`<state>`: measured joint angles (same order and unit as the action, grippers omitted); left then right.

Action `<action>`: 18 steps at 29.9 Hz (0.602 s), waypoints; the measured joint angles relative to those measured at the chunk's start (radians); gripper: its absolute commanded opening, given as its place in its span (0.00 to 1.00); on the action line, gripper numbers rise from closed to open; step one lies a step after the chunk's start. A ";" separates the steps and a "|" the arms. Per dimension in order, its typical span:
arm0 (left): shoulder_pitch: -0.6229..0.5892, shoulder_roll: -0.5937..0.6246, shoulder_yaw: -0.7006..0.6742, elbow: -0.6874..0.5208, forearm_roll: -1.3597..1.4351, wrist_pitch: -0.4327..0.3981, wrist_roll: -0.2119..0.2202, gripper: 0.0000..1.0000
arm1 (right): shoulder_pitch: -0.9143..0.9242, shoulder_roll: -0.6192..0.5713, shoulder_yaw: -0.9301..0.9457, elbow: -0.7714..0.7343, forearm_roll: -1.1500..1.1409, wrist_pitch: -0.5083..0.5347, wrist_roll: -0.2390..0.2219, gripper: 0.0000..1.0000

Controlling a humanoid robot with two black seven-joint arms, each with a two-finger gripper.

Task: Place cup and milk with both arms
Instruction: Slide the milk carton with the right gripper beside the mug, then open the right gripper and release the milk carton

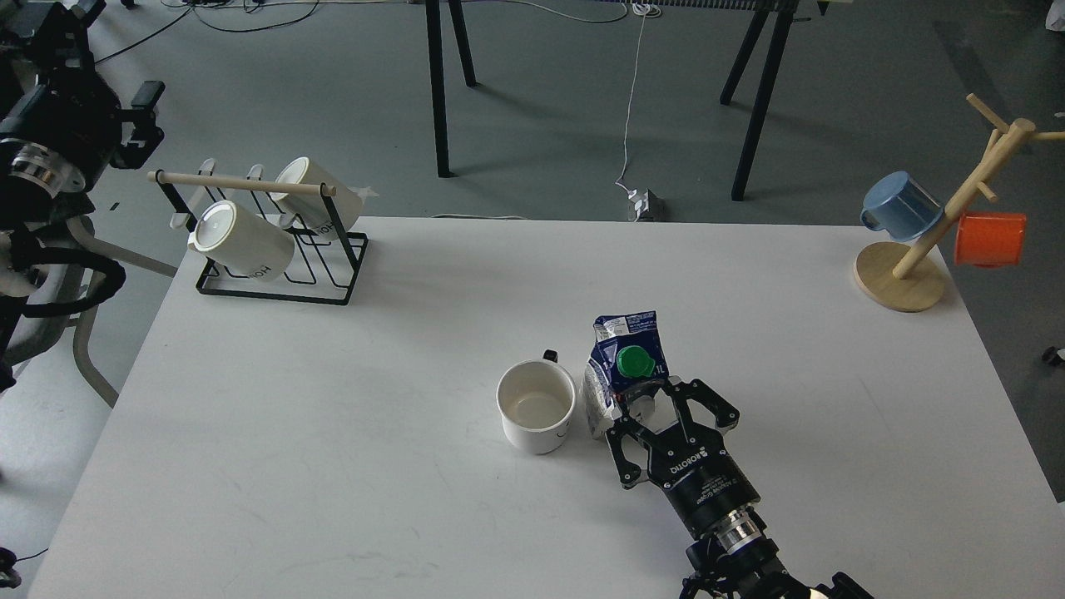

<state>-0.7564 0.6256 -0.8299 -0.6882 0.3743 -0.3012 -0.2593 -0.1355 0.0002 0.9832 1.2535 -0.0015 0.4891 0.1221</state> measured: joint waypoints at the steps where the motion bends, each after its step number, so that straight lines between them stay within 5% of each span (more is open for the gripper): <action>1: 0.000 -0.001 0.000 0.003 0.000 0.000 0.000 1.00 | 0.001 0.000 0.000 -0.003 0.000 0.000 0.001 0.78; 3: 0.000 -0.001 0.000 0.005 0.000 -0.001 0.000 1.00 | 0.002 0.000 0.000 -0.007 0.000 0.000 0.003 0.92; 18: -0.002 0.000 0.000 0.006 0.000 -0.006 0.000 1.00 | 0.001 0.000 0.004 0.005 0.007 0.000 0.006 0.95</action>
<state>-0.7584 0.6252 -0.8296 -0.6821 0.3743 -0.3069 -0.2593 -0.1343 0.0000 0.9875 1.2586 0.0057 0.4887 0.1278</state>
